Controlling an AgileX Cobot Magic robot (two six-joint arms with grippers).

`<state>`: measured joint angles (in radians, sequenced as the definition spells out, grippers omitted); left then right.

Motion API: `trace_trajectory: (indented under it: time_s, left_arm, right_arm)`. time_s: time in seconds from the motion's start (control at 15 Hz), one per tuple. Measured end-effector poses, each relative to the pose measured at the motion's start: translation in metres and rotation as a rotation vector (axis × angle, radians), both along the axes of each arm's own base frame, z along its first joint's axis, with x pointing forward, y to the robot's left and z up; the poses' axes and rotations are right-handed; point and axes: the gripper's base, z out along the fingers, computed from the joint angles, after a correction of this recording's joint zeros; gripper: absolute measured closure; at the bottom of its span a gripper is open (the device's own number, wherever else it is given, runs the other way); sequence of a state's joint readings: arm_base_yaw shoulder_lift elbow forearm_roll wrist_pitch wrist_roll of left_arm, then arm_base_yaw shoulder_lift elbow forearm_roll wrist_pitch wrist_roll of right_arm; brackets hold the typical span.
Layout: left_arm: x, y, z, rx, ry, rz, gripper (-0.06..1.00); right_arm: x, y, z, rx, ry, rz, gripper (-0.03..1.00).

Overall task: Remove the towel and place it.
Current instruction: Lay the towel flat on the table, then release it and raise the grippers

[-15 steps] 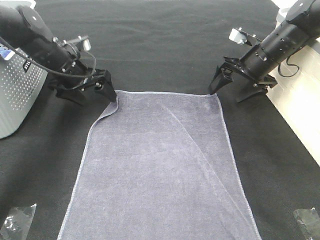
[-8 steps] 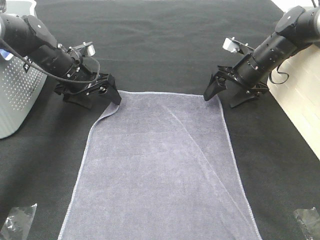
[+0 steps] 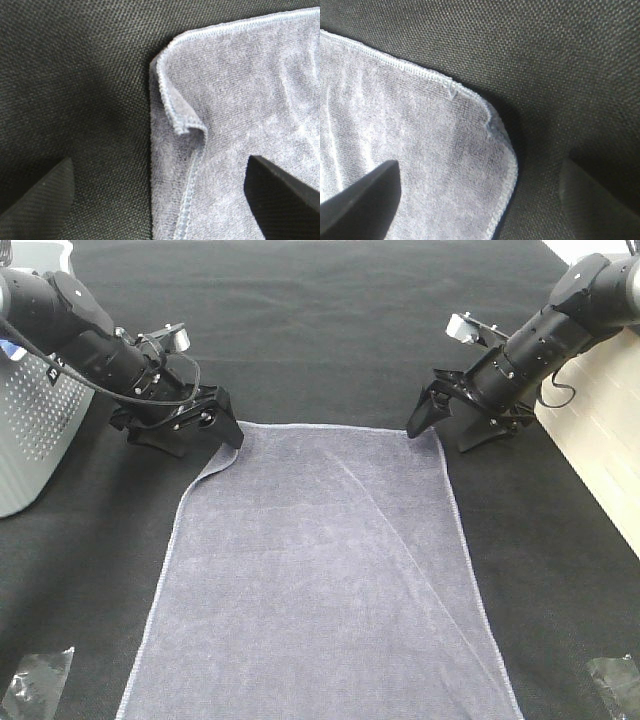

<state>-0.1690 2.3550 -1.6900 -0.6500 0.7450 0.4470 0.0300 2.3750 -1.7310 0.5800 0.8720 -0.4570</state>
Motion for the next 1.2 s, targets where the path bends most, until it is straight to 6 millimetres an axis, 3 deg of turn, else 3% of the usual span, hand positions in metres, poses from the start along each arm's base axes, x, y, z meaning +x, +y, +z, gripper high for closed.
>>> trace_trajectory:
  time_s: [0.33, 0.6, 0.8, 1.2]
  left_arm:
    - [0.005, -0.002, 0.0, -0.049, -0.023, 0.065, 0.08]
    - [0.009, -0.003, -0.003, -0.073, -0.041, 0.113, 0.18]
    - [0.012, -0.004, -0.004, -0.081, -0.05, 0.118, 0.2]
    - [0.024, -0.016, -0.006, -0.093, -0.042, 0.062, 0.28]
  right_arm:
    - [0.002, 0.0, 0.0, -0.005, -0.018, -0.009, 0.12]
    - [0.008, 0.002, -0.002, 0.02, -0.074, -0.047, 0.14]
    - [0.01, 0.008, -0.003, 0.02, -0.109, -0.034, 0.16]
    - [0.012, 0.007, -0.005, -0.018, -0.135, -0.025, 0.27]
